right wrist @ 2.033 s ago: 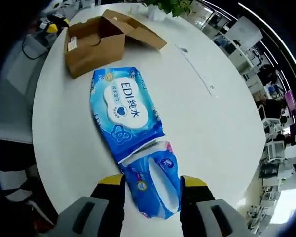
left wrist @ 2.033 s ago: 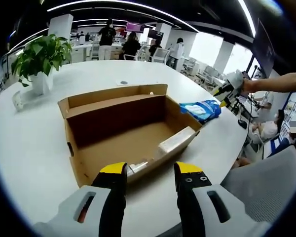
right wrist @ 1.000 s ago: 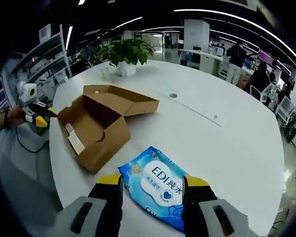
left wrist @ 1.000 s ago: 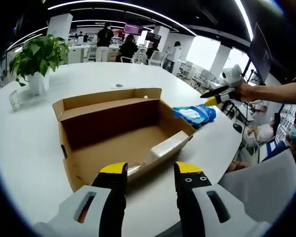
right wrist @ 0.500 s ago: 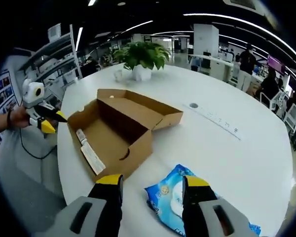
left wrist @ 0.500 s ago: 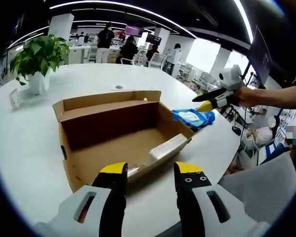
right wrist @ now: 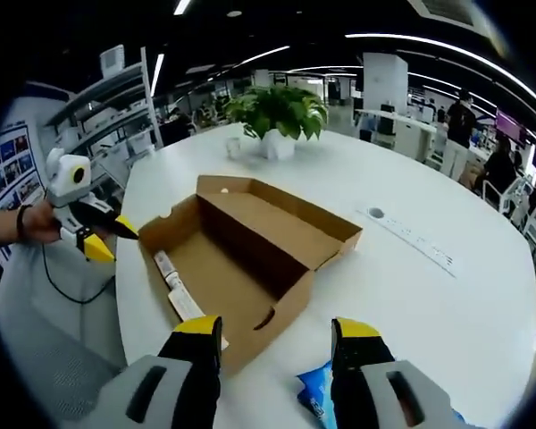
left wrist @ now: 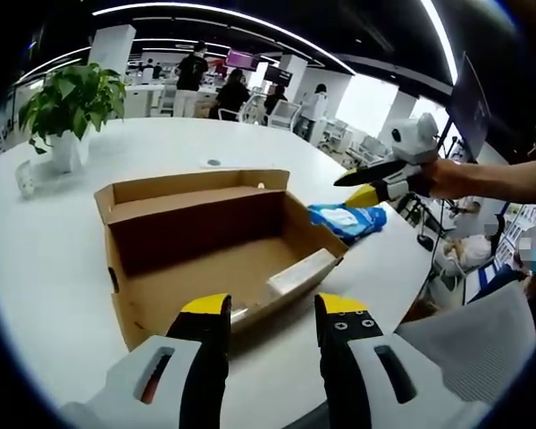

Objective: Operate the shoe box by opening the lid, removing the specified soft item, and placing it in the target area until the item is outside and the box remains undamaged.

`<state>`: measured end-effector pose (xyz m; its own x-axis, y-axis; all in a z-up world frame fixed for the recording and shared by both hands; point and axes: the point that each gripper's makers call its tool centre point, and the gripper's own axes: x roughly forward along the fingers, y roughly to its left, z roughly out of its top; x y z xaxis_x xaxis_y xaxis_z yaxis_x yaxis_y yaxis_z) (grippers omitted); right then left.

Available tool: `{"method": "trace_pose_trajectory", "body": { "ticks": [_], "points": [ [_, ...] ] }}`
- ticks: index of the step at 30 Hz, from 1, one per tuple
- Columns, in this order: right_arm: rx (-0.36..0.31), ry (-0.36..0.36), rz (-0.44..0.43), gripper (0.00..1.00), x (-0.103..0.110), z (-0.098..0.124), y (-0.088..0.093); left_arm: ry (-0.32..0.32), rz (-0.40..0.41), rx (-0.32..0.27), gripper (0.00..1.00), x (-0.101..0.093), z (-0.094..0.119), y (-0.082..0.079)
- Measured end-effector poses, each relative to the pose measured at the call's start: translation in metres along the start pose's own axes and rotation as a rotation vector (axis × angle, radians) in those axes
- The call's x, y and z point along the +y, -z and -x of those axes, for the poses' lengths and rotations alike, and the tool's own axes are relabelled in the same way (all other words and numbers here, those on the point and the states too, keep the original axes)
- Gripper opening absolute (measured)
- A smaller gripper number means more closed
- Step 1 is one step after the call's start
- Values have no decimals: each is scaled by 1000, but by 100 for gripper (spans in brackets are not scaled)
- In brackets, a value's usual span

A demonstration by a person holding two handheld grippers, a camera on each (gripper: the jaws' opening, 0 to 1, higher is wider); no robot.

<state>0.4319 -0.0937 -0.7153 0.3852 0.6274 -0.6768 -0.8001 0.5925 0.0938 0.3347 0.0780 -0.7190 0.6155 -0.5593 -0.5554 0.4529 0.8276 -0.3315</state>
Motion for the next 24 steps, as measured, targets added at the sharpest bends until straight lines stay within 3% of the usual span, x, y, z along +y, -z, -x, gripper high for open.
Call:
{"method": "trace_pose_trajectory", "body": {
  "ticks": [24],
  "points": [
    [30, -81, 62, 47, 44, -34, -12, 17, -10, 5, 38, -6, -2, 0]
  ]
}}
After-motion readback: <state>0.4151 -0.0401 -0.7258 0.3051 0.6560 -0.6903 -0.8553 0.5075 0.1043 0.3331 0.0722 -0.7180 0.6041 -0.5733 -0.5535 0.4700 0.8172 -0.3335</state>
